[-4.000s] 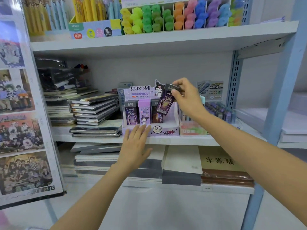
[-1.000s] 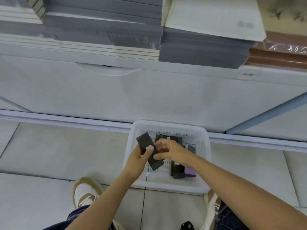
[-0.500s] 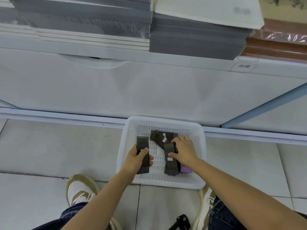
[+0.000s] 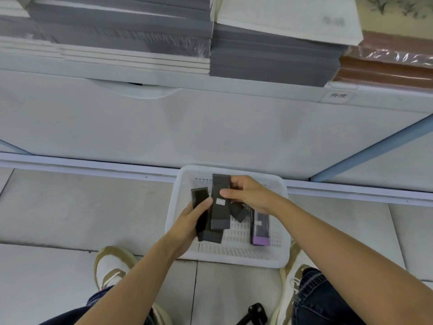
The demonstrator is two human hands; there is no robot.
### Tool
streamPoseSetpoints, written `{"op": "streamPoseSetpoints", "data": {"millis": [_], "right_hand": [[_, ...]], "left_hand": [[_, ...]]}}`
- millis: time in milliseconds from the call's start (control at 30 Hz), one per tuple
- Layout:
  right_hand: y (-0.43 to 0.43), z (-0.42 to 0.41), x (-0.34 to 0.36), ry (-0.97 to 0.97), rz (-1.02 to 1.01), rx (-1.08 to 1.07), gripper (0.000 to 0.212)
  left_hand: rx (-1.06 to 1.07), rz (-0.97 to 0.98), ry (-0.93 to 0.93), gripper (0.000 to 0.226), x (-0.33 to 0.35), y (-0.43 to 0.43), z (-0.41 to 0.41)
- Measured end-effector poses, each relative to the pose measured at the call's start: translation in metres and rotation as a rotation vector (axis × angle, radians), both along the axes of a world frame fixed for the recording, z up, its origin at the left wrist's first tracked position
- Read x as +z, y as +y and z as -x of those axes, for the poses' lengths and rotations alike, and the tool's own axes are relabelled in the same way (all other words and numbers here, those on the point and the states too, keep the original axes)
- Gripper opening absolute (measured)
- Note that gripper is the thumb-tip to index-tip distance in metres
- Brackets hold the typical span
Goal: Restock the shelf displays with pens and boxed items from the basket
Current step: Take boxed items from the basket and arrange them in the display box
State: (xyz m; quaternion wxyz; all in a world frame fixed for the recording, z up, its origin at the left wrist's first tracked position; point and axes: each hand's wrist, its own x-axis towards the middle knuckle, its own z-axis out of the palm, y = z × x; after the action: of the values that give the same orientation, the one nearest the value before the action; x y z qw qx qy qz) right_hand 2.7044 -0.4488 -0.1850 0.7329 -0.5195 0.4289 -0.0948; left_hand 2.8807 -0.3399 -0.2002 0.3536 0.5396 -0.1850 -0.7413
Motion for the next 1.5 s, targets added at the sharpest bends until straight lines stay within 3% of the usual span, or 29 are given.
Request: {"op": "streamPoseSetpoints", "data": {"millis": [133, 267, 400, 600, 767, 833, 933, 1033, 1100, 1200, 1367, 1500], "right_hand": [[-0.003, -0.022, 0.030, -0.107, 0.057, -0.117, 0.032], [-0.002, -0.034, 0.055, -0.040, 0.210, -0.218, 0.033], [0.007, -0.039, 0.081, -0.102, 0.287, -0.321, 0.052], [0.017, -0.036, 0.128, -0.183, 0.414, -0.254, 0.032], [0.023, -0.030, 0.175, -0.270, 0.354, 0.001, 0.040], [0.027, -0.031, 0.195, -0.256, 0.444, 0.082, 0.044], [0.031, -0.036, 0.226, -0.239, 0.629, 0.006, 0.042], [0.032, -0.039, 0.252, -0.238, 0.739, -0.084, 0.019], [0.032, -0.042, 0.264, -0.225, 0.769, -0.155, 0.027], [0.034, -0.046, 0.278, -0.290, 0.740, -0.225, 0.040], [0.040, -0.055, 0.298, -0.414, 0.692, -0.191, 0.040], [0.043, -0.053, 0.320, -0.313, 0.748, -0.062, 0.044]], "left_hand": [[0.037, 0.050, 0.237, 0.039, 0.025, -0.005, 0.001], [0.183, 0.108, 0.126, 0.037, 0.049, -0.010, -0.009], [0.221, 0.180, 0.004, 0.048, 0.076, -0.007, -0.024], [0.215, 0.190, -0.051, 0.057, 0.131, 0.003, -0.044], [0.136, 0.188, -0.109, 0.041, 0.185, 0.017, -0.063], [0.131, 0.212, -0.147, 0.036, 0.208, 0.017, -0.069], [0.158, 0.283, -0.106, 0.035, 0.243, 0.016, -0.076], [0.291, 0.376, 0.034, 0.045, 0.275, 0.012, -0.076], [0.391, 0.431, 0.093, 0.046, 0.295, 0.009, -0.073], [0.435, 0.533, 0.025, 0.039, 0.317, 0.007, -0.063], [0.510, 0.680, -0.151, 0.036, 0.340, 0.001, -0.040], [0.512, 0.738, -0.257, 0.038, 0.355, -0.004, -0.037]]}}
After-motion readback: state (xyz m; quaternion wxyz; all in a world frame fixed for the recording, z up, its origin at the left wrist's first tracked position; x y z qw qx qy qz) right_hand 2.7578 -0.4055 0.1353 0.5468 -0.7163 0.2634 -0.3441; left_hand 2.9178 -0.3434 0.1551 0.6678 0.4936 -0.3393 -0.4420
